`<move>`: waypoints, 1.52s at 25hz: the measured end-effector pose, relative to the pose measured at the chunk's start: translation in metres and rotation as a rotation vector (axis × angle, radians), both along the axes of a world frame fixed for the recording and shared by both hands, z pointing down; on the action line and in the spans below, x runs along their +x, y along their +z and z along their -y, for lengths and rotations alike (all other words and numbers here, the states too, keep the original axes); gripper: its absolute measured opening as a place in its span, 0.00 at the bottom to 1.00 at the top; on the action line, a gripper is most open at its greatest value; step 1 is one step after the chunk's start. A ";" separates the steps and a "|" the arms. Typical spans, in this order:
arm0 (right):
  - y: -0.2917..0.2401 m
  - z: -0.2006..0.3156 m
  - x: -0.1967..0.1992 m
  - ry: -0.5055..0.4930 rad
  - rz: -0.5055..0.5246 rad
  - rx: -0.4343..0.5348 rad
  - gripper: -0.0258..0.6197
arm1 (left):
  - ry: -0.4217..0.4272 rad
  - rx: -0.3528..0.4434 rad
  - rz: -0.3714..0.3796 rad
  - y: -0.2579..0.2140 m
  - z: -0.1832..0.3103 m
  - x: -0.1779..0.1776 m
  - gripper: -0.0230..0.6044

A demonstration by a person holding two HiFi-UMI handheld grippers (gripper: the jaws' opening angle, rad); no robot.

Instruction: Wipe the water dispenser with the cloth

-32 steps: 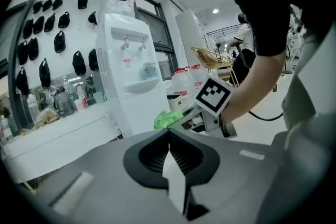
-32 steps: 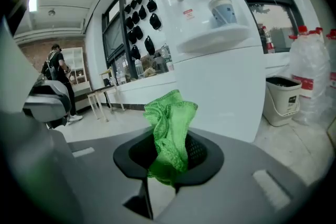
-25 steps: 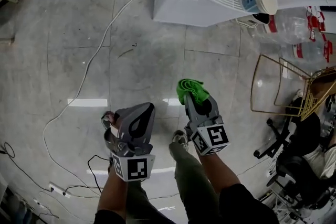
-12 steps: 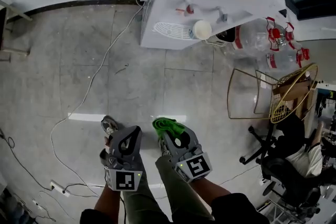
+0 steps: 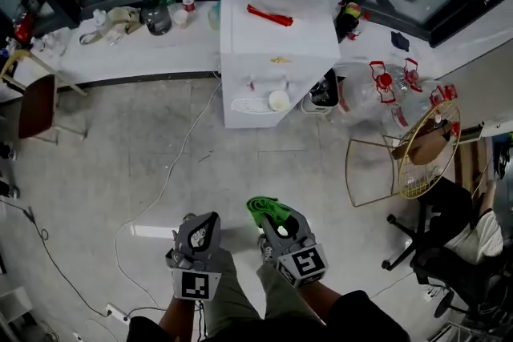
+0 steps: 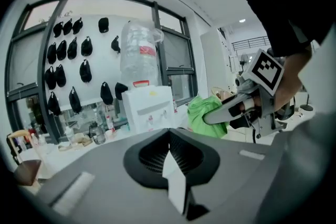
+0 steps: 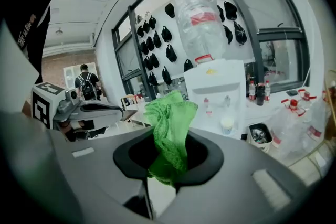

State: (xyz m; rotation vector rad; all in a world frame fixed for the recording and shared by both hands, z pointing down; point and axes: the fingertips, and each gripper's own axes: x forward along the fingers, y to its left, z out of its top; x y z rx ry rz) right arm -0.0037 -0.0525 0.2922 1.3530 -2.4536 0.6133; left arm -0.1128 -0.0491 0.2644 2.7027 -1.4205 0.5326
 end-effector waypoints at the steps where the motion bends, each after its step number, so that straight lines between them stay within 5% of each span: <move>1: -0.012 -0.003 0.007 0.006 -0.006 0.013 0.18 | 0.007 0.011 -0.002 -0.013 -0.003 0.004 0.04; 25: -0.192 -0.047 0.097 -0.019 0.090 0.280 0.18 | -0.065 0.147 -0.061 -0.183 -0.050 0.070 0.04; 38: -0.203 -0.076 0.113 -0.028 0.082 0.302 0.18 | -0.091 0.115 -0.100 -0.196 -0.093 0.076 0.04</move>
